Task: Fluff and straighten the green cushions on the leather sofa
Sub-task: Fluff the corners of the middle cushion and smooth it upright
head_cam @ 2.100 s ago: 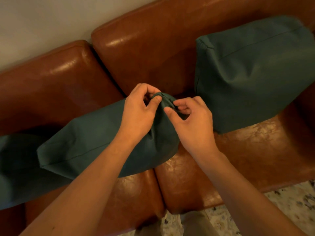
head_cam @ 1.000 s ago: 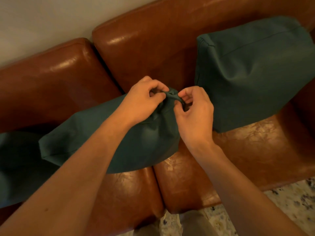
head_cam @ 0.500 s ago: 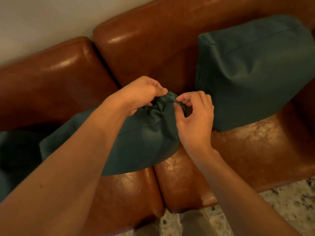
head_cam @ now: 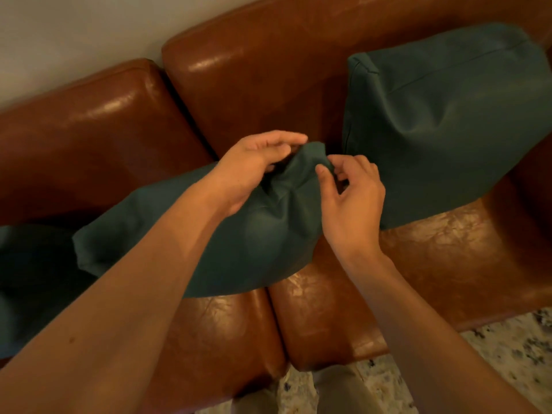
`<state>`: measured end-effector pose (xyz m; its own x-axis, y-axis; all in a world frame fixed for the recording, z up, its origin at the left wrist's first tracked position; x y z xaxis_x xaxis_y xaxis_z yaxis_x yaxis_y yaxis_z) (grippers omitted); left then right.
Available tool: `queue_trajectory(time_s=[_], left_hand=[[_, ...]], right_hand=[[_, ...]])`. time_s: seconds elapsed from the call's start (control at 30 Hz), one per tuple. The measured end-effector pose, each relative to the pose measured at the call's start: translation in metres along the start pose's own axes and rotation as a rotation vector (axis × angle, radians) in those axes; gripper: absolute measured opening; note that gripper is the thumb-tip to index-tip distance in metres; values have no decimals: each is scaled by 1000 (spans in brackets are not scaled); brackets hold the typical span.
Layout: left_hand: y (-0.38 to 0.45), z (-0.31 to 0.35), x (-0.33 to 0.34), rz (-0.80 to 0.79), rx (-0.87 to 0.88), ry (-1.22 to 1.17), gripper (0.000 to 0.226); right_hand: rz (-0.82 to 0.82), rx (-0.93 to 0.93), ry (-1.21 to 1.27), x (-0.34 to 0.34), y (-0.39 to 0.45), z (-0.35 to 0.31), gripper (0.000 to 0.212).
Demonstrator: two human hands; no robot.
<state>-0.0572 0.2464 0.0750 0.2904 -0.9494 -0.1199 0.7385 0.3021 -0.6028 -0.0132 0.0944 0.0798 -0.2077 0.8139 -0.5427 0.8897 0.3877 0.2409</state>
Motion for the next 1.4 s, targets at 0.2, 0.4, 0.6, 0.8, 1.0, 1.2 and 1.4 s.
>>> queue_trajectory(time_s=[0.2, 0.4, 0.6, 0.8, 1.0, 1.2, 1.4], left_hand=[[-29, -14, -18, 359, 198, 227, 36], [-64, -44, -28, 606, 248, 773, 45], [-59, -61, -41, 616, 189, 1006, 54], [-51, -68, -41, 625, 166, 1110, 60], [-72, -55, -45, 654, 197, 1062, 72], [-85, -27, 3, 706, 187, 1042, 93], [-102, -35, 2, 771, 123, 1014, 65]], right_hand=[[-11, 175, 155, 3, 5, 6, 9], [-31, 255, 175, 10, 18, 12, 27], [-86, 135, -9, 10, 33, 16, 24], [32, 200, 114, 11, 23, 16, 27], [-157, 224, 157, 25, 11, 5, 25], [-107, 31, 65, 21, 11, -46, 44], [-295, -93, 201, 25, -2, -78, 46]])
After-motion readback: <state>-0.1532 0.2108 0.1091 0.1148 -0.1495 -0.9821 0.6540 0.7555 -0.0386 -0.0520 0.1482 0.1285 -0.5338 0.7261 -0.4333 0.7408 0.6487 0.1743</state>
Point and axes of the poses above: each hand's wrist, its own y-axis towards the middle knuckle, its own x-axis out of the palm, z = x × y, the point moved 7 cm from there along y, towards the middle knuckle, and after that the axes turned 10 degrees about -x, right-handed, at the moved point
